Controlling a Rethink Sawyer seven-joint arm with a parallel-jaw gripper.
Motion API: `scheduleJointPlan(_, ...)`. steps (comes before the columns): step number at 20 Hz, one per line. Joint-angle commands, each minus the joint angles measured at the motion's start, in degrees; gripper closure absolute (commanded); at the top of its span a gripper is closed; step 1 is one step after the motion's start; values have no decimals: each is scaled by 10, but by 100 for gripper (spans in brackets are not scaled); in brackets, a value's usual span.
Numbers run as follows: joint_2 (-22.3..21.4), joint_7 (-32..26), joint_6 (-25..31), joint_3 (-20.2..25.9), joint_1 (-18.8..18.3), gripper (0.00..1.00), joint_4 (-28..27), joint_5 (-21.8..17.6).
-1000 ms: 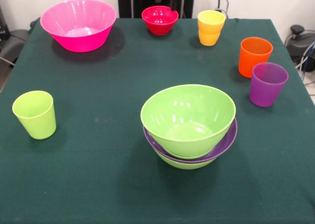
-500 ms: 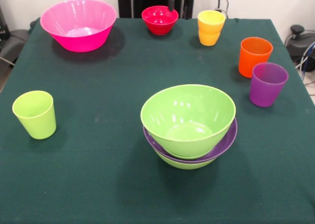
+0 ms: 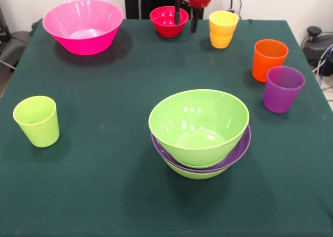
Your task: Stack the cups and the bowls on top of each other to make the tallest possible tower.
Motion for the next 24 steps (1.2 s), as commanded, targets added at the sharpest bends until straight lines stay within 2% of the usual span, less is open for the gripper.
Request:
scheduleJointPlan(1,23,94,-26,22,-11,0,8,2)
scheduleJointPlan(6,5,87,-19,22,-22,0,25,-6)
scheduleJointPlan(16,8,94,-46,21,-24,0,49,-14)
scheduleJointPlan(24,74,102,-112,25,-27,0,35,-20)
